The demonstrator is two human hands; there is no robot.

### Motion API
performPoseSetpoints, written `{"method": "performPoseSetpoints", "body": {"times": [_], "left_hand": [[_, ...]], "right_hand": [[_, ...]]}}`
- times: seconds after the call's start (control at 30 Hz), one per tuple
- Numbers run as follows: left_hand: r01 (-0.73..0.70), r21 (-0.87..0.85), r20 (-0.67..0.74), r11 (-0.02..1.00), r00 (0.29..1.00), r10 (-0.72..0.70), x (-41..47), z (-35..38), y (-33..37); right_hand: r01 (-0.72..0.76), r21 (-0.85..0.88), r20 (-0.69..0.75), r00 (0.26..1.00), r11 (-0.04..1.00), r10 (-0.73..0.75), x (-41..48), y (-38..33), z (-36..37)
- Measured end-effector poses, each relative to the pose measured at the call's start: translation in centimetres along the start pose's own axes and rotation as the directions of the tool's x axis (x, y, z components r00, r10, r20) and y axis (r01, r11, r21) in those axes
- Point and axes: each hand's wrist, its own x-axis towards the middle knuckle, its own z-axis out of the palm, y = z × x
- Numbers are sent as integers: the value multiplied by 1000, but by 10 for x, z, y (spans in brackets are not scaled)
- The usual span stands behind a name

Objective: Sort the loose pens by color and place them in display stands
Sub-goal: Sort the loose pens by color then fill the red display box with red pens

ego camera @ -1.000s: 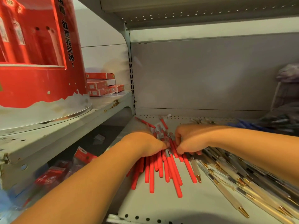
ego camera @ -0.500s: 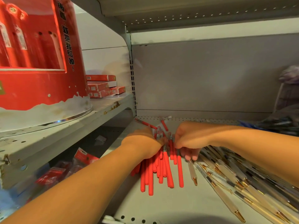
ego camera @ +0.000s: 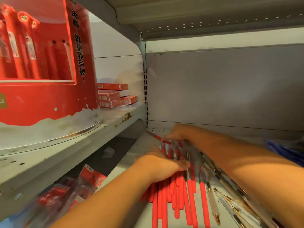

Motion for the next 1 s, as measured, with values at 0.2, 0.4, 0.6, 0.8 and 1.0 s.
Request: {"method": "performPoseSetpoints", "body": {"times": [0.2,0.4,0.6,0.8,1.0], "left_hand": [[136,221,-17,966,991,-136,-1,15,8],[168,305,-37,937,986,-164,2,18,12],[174,239,-16,955,984,-176,3,17,12],[174,203,-11,964,985,-175,3,15,11],[128,190,-2,973,992,-130,3,16,7]], "right_hand": [[-20,-96,-83,997,995,12,38,-27,14],[0,-197,-5,1000,980,-2,42,-44,11],[36,-211,-44,998,977,-46,34,-35,10],[55,192,-212,977,980,-13,26,-7,-8],[177,364,-172,978,914,-121,-35,14,2]]}}
